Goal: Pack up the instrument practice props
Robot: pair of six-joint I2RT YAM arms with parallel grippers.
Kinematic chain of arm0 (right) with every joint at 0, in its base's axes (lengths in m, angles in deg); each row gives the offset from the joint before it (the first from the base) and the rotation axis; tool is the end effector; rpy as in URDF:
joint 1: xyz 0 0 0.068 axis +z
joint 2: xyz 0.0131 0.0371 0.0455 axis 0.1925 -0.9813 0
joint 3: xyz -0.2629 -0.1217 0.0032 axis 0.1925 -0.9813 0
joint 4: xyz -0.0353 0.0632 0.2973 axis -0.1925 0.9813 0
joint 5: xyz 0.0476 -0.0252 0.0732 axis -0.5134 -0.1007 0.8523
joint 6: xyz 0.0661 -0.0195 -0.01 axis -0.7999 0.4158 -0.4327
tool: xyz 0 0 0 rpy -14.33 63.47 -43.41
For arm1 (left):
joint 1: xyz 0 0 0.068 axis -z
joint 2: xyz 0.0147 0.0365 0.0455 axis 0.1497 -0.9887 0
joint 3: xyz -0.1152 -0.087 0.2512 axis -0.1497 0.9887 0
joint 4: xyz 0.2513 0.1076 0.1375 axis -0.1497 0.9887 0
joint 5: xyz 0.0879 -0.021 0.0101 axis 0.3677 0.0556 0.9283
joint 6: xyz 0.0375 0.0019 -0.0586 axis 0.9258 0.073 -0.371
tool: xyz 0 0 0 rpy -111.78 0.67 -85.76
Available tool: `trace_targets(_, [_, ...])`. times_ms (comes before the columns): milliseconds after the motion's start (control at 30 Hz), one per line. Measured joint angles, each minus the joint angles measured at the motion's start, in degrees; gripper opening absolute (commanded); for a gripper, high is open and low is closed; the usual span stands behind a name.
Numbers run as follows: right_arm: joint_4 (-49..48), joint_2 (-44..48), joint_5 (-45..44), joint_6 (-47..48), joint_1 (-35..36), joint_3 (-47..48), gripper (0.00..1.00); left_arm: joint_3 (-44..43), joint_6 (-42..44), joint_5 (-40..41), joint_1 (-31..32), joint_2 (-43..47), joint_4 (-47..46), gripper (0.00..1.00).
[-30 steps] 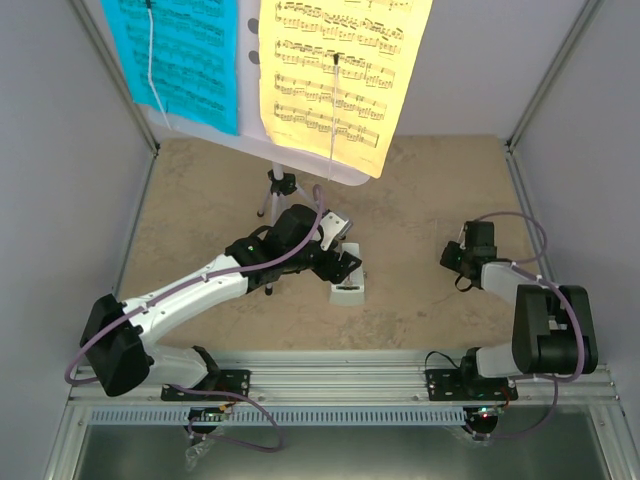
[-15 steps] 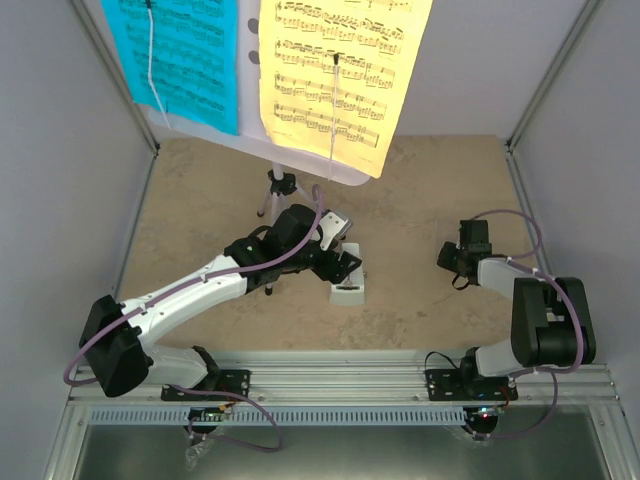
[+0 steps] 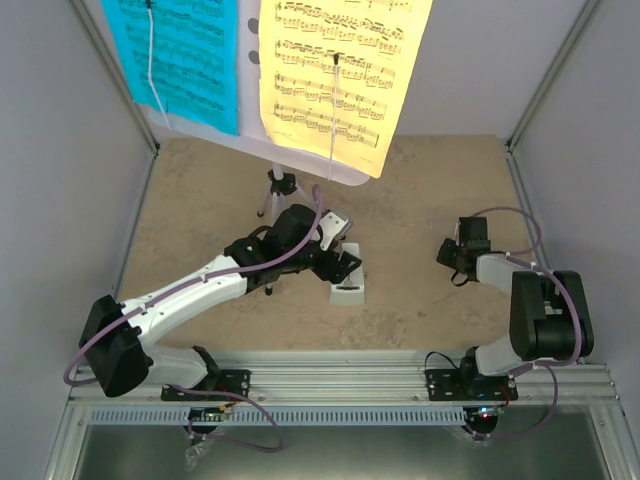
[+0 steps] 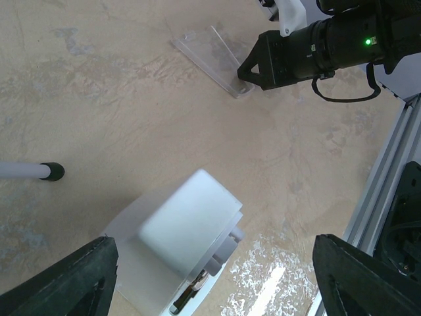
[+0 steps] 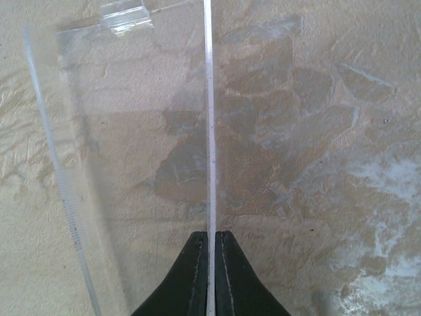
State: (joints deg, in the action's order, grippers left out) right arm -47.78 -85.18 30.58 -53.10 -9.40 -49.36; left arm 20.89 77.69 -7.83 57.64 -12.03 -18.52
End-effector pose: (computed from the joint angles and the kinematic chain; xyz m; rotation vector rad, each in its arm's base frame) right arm 0.3016 0.0053 0.0945 0.5803 2.4686 0.1192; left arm 0.2205 -0.2714 0.2808 0.8799 2.1305 -0.7796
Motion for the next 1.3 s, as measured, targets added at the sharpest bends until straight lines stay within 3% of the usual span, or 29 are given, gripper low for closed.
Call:
trace_targets(300, [0.11, 1.11, -0.31, -0.63, 0.02, -0.72, 0.00, 0.00, 0.26, 0.35, 0.00, 0.66, -0.02, 0.85])
trace_targets(567, [0.39, 19.63, 2.08, -0.52, -4.55, -5.70, 0.00, 0.00, 0.79, 2.36, 0.00, 2.36, -0.04, 0.85])
trace_targets(700, [-0.83, 33.81, 10.49, -0.02, -6.10, -5.64, 0.00, 0.02, 0.90, 3.82, 0.04, 4.00, -0.09, 0.85])
trace_targets(867, [-1.07, 36.37, 29.86, 0.42, -5.35, -3.39, 0.00, 0.98, 1.31, 7.76, 0.09, 9.05, -1.33, 0.87])
trace_targets(1033, [-0.24, 37.70, 45.29, -0.15, 1.75, -2.80, 0.00, 2.86, 1.62, 10.75, 0.09, 14.86, -3.63, 0.88])
trace_targets(1300, [3.28, 42.73, 52.24, -0.33, 18.58, -0.59, 0.01, 3.74, 1.60, 18.18, 0.09, 21.88, -4.31, 0.95])
